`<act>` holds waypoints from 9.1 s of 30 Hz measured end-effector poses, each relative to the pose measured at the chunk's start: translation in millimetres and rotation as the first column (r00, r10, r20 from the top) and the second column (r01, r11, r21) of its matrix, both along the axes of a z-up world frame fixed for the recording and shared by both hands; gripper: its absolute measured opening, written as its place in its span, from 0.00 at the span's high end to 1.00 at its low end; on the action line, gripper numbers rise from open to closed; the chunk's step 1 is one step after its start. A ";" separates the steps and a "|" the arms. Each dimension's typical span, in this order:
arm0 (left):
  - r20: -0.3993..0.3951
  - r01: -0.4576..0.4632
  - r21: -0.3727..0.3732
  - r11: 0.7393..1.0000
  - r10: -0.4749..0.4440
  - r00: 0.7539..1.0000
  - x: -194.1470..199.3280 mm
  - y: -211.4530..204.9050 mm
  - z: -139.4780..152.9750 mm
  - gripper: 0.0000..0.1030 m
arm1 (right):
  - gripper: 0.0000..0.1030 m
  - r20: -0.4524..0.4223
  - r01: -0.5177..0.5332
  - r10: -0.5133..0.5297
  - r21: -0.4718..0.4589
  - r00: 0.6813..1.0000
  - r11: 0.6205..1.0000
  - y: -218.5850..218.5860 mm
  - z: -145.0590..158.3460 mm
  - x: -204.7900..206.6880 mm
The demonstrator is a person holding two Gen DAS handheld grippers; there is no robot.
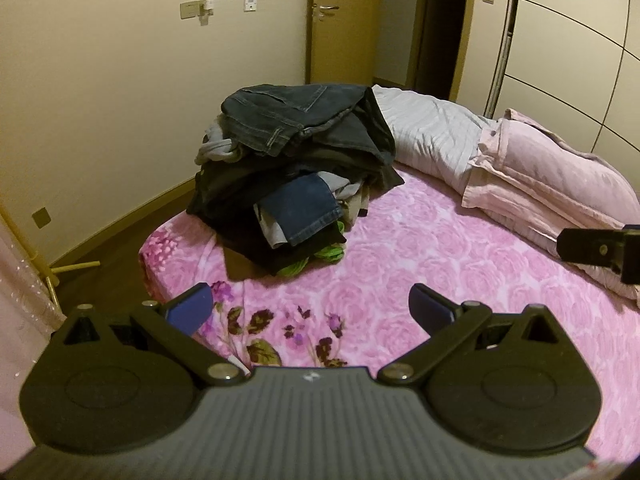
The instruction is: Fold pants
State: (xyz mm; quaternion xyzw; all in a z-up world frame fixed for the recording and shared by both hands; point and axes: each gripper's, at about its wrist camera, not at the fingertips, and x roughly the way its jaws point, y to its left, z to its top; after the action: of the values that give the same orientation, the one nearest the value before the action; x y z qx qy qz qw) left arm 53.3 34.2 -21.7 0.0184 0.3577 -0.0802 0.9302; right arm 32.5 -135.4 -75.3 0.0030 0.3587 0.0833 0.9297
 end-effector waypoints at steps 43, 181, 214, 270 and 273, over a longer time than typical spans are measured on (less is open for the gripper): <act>0.137 0.424 0.421 0.802 -0.518 0.845 350.9 39.5 -108.6 0.07 | 0.05 0.159 -0.362 0.493 -0.497 0.855 0.789 132.6 -115.9 310.9; -0.285 0.533 0.447 -0.718 -0.679 -0.676 -309.4 -814.0 -122.1 0.91 | 0.98 -0.148 0.918 -0.981 0.359 -0.122 -0.168 -487.9 -127.6 -510.0; -0.403 0.960 0.237 -0.148 -0.914 -0.041 68.3 -473.9 -260.5 0.36 | 0.43 -0.236 0.821 -0.805 -0.047 0.545 0.569 -477.1 -225.9 -288.8; -0.584 0.903 0.410 0.129 -0.723 0.369 133.1 -557.2 -294.0 0.99 | 0.81 -0.558 0.396 -0.349 -0.040 0.753 0.917 -851.4 -362.8 -243.0; -0.564 0.904 0.403 0.146 -0.738 0.371 134.1 -561.6 -274.2 0.99 | 0.83 -0.493 0.386 -0.375 -0.083 0.785 0.919 -836.7 -334.5 -244.1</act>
State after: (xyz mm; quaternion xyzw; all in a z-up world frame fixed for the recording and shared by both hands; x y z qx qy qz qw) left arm 187.3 -527.4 -295.9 0.5309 0.3946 -0.4455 0.6032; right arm -211.6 -972.1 -409.8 0.1068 0.5776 -0.1053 0.8024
